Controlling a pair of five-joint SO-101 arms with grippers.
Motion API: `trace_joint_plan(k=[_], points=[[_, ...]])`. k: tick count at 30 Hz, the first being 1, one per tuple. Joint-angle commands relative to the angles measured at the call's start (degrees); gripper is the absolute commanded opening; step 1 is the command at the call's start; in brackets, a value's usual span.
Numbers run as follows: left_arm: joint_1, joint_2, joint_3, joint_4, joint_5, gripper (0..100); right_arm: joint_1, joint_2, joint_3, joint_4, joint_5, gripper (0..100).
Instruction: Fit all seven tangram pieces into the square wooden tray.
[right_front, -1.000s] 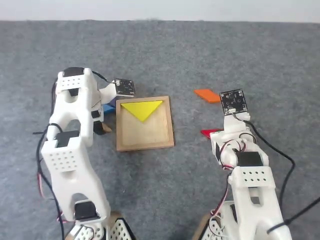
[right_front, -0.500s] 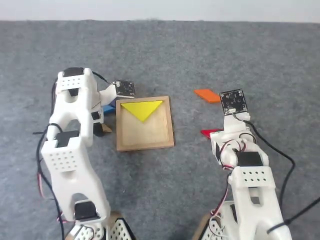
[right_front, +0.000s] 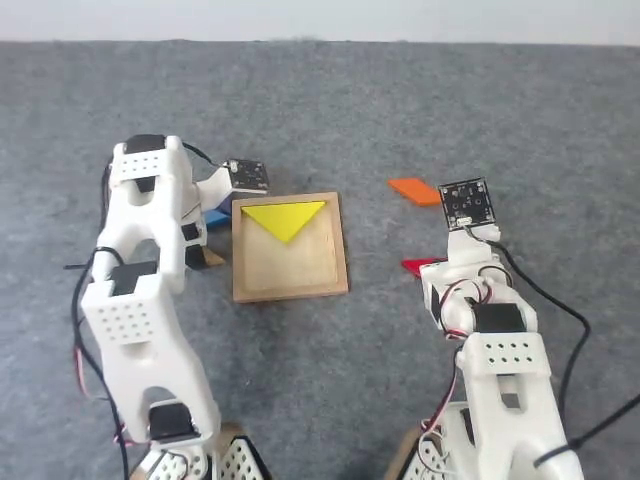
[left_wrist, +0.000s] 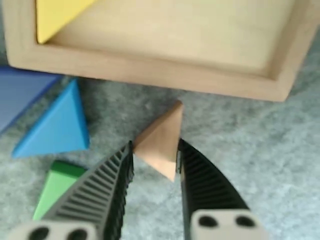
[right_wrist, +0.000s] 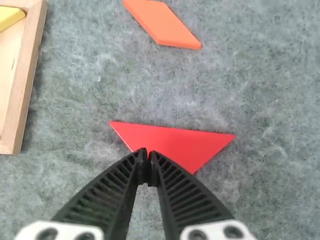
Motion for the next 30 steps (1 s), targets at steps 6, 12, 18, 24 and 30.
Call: trace_joint_plan(k=[6,12,18,24,30], points=[[0.0,-0.7,-2.0,2.8,0.9,3,-0.1,-1.8,-0.4,-1.3,0.0,0.9],[0.2,-0.9,0.0,3.1,0.9,1,-0.1,-1.8,-0.4,-1.3,0.0,0.9],[-0.2,-0.9,0.5,3.2,0.9,1,0.0,-1.9,-0.4,-1.3,0.0,0.9],[-0.3,-1.5,0.5,3.3,0.9,1,0.0,-1.9,-0.4,-1.3,0.0,0.9],[-0.1,-9.9,8.0,0.3,0.9,1,0.0,-2.0,-0.4,-1.3,0.0,0.9]])
